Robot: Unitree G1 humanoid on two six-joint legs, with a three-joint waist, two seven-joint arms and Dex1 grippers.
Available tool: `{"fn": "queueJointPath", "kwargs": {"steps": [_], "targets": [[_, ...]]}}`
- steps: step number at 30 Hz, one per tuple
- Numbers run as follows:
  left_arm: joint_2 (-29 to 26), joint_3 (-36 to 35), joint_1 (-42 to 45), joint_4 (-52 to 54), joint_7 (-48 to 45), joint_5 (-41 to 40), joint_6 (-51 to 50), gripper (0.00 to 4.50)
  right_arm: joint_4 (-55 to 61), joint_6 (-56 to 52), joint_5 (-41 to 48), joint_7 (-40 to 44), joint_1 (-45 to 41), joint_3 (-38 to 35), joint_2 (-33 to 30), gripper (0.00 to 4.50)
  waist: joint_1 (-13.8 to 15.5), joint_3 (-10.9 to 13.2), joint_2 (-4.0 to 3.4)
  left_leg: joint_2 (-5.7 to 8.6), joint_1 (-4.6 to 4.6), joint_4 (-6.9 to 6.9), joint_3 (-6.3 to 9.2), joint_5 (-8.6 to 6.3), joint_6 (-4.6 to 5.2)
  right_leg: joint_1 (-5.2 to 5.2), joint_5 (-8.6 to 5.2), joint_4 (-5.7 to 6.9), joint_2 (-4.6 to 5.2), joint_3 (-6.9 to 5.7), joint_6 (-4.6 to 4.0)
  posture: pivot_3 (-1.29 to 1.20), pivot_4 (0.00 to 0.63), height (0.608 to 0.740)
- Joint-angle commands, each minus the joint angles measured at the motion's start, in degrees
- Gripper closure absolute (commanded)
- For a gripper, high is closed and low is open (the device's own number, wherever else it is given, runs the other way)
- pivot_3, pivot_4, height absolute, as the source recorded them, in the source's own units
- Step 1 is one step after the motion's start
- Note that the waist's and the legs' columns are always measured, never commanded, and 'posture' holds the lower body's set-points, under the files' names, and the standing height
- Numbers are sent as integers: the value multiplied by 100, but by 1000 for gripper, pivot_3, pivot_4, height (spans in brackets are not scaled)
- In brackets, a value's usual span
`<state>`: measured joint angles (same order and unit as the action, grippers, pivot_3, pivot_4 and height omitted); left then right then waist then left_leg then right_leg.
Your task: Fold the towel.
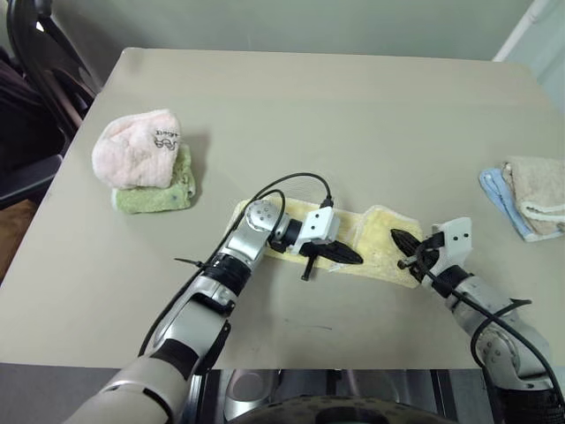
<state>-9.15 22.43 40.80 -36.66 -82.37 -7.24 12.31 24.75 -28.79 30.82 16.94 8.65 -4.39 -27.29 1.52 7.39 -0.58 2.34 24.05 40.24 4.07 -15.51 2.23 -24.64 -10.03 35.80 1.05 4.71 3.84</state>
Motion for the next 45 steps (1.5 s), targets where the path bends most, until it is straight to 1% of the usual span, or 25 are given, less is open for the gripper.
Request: {"fn": "queueJointPath", "kwargs": {"steps": [1, 2, 6, 9, 10, 13, 15, 16, 17, 18, 19, 21, 23, 24, 26, 30, 31, 33, 35, 36, 39, 40, 43, 45], "targets": [[36, -84, 89, -8, 128, 54, 17, 4500, -43, 77, -324, 68, -32, 178, 62, 4465, -8, 0, 0, 0, 0, 0, 0, 0, -1, 0, 0, 0, 0, 0, 0, 0, 150, 733], [55, -106, 86, -21, 180, 52, 24, 4500, -68, 92, -408, 88, -44, 231, 68, 4465, -13, 0, 0, -1, 0, 0, 0, 1, -2, 0, 0, 0, 0, 0, 0, 0, 150, 733], [94, -223, -17, 416, 66, -306, -654, 4500, -74, 137, -535, 200, -67, 260, 71, 4465, -16, 0, 0, -2, -1, -3, 1, 1, -2, -2, 3, 1, 0, -1, -4, 0, 150, 733], [2, -408, -54, 811, 53, -587, -1186, 4500, 6, 148, -448, 384, -55, 54, -9, 4465, -17, 0, 0, -2, -1, -4, 1, 4, -7, -1, 4, 1, -1, -1, -6, 0, 150, 733], [-32, -529, -65, 973, 126, -708, -1342, 4323, 67, 126, -374, 477, -49, -37, -59, 4489, -17, 0, 0, -2, -1, -4, 1, 7, -11, -1, 4, 1, -1, -1, -6, 0, 150, 733], [-110, -792, -89, 1352, 301, -994, -1819, 3575, 229, 64, -161, 729, -31, -223, -151, 4500, -19, 0, 0, -1, -1, -6, 1, 14, -22, -2, 3, 1, -1, -1, -6, 0, 150, 733], [-275, -1172, -75, 1756, 503, -1415, -2538, 2848, 535, -170, 581, 906, -111, -630, -145, 4500, -23, 1, 0, -1, -1, -8, 0, 16, -27, -2, 2, 0, -1, -1, -7, 0, 150, 733], [-388, -1325, -86, 1940, 557, -1584, -2814, 2563, 685, -307, 1003, 967, -172, -812, -141, 4500, -27, 1, 0, -2, 2, -11, -4, 19, -30, -5, 2, 0, -1, 0, -8, 0, 150, 733], [-468, -1411, -101, 2072, 600, -1690, -2994, 2145, 777, -413, 1283, 996, -217, -928, -144, 4500, -34, 1, 0, -1, 3, -12, -7, 23, -33, -6, 1, 0, -3, 0, -8, 0, 150, 733], [-596, -1486, -132, 2206, 627, -1762, -3141, 1817, 878, -525, 1574, 999, -281, -1018, -156, 4500, -42, 1, 1, -2, 0, -14, -9, 25, -36, -4, 0, 0, -4, 1, -9, 0, 150, 733], [-840, -1631, -180, 2355, 641, -1863, -3384, 1440, 1012, -706, 1848, 1025, -361, -1045, -245, 4500, -51, 1, 1, -4, -2, -14, -10, 26, -38, -4, -2, -1, -8, 6, -11, 0, 150, 733], [-1298, -1869, -268, 2593, 674, -2025, -3820, 716, 1184, -963, 2079, 1072, -495, -972, -430, 4500, -77, 1, 1, -5, -4, -15, -9, 31, -45, -5, -4, -2, -12, 9, -13, 0, 150, 733], [-1697, -2069, -362, 2825, 736, -2212, -4248, 76, 1222, -1109, 2189, 1058, -651, -873, -544, 4120, -94, 1, 4, -9, -5, -17, -3, 36, -55, -6, -7, -1, -21, 9, -19, 0, 150, 733], [-1866, -2177, -413, 2949, 764, -2336, -4474, 0, 1223, -1171, 2256, 1077, -728, -834, -590, 3885, -93, 2, 4, -10, -5, -18, 5, 40, -60, -6, -10, -1, -22, 6, -24, 0, 150, 733], [-2032, -2275, -467, 3096, 819, -2495, -4728, 0, 1219, -1248, 2344, 1094, -812, -803, -638, 3246, -70, 2, 4, -11, -4, -19, 8, 41, -62, -10, -11, 0, -23, 6, -28, 0, 150, 733], [-2654, -2829, -799, 3581, 1238, -3039, -5864, 0, 1143, -1265, 2225, 1492, -1027, -524, -814, 1846, -53, 2, 6, -7, 0, -18, 10, 40, -58, -10, -13, -2, -19, 6, -31, 0, 150, 733], [-2735, -2891, -853, 3624, 1297, -3117, -5998, 0, 1135, -1258, 2197, 1546, -1045, -471, -833, 1518, -61, 2, 6, -8, 0, -19, 11, 40, -59, -10, -16, -3, -19, 5, -36, 0, 150, 733], [-3075, -3110, -1105, 3698, 1428, -3219, -6339, 0, 1107, -1220, 2092, 1700, -1114, -251, -835, 878, -73, 2, 6, -9, -1, -21, 13, 38, -63, -13, -21, 0, -21, 2, -46, 0, 150, 733], [-3403, -3272, -1363, 3777, 1532, -3320, -6688, 0, 1040, -1192, 1960, 1774, -1213, -38, -794, 135, -97, 2, 6, -11, -1, -23, 13, 36, -70, -21, -23, 6, -25, 3, -52, 0, 150, 733], [-3583, -3319, -1474, 3779, 1657, -3318, -6921, 0, 983, -1187, 1896, 1803, -1288, 74, -769, 14, -103, 2, 6, -12, -1, -26, 14, 34, -73, -23, -23, 7, -28, 3, -54, 0, 150, 733], [-4089, -3352, -1734, 3780, 2008, -3256, -7550, 0, 837, -1096, 1633, 2010, -1464, 357, -788, 14, -128, 2, 6, -15, -1, -27, 16, 34, -78, -28, -35, 8, -31, 3, -84, 0, 150, 733], [-4151, -3455, -1776, 3764, 2078, -3355, -7718, 0, 825, -1075, 1586, 2094, -1501, 409, -809, 14, -124, 2, 6, -15, -1, -28, 18, 34, -79, -29, -47, 8, -32, 3, -107, 0, 150, 733], [-4193, -3855, -1817, 3686, 2320, -3697, -8282, 0, 840, -1047, 1387, 2290, -1578, 538, -947, 14, -94, 2, 7, -13, -1, -28, 24, 32, -83, -28, -49, 9, -31, 0, -118, 0, 150, 733], [-4230, -4101, -1914, 3628, 2509, -3878, -8832, 0, 813, -973, 1200, 2411, -1638, 604, -1058, 14, -90, 2, 7, -11, 0, -28, 25, 29, -86, -28, -48, 10, -31, 0, -121, 0, 150, 733]]}}
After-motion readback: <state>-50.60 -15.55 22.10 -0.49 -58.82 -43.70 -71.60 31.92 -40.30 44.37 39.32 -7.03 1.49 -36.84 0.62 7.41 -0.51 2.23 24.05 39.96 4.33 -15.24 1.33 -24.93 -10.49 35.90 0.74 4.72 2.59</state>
